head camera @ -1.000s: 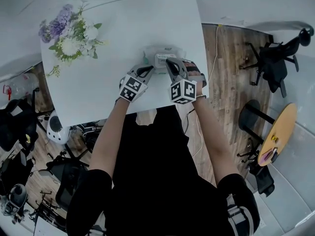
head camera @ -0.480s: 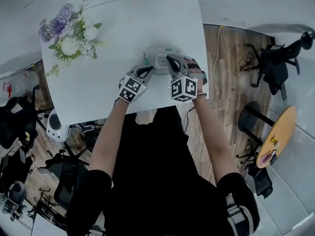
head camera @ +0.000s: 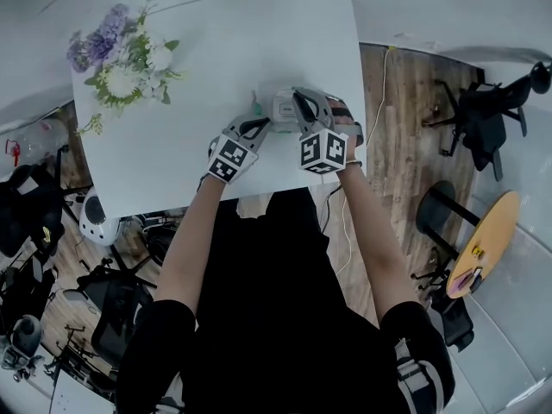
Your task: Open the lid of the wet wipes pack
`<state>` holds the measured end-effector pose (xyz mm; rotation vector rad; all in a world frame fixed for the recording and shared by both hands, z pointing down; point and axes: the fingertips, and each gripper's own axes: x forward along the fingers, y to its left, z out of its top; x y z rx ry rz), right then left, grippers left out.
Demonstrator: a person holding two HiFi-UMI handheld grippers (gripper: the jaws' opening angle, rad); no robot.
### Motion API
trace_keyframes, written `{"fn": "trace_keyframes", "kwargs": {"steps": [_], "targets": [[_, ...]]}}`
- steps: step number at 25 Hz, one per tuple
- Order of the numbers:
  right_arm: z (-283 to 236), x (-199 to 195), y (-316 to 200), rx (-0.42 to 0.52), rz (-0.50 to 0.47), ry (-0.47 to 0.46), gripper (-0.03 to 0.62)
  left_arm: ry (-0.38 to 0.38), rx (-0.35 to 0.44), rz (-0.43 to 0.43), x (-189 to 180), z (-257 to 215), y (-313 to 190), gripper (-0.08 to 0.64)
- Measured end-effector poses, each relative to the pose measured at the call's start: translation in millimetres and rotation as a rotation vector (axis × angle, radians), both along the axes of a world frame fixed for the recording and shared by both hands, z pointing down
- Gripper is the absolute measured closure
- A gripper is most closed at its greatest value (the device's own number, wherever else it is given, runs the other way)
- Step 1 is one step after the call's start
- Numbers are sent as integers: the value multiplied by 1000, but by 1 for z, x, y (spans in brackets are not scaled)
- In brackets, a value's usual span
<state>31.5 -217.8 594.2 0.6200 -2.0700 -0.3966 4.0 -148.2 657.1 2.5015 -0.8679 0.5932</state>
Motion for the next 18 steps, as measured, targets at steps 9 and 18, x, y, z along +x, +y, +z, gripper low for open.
{"fn": "trace_keyframes", "kwargs": {"steps": [9, 18], "targets": [[4, 0, -12, 22, 8, -12, 541, -5, 27, -8, 1, 0, 0, 537], [12, 1, -25, 37, 2, -15, 540, -4, 34, -10, 1, -1, 0, 537]]}}
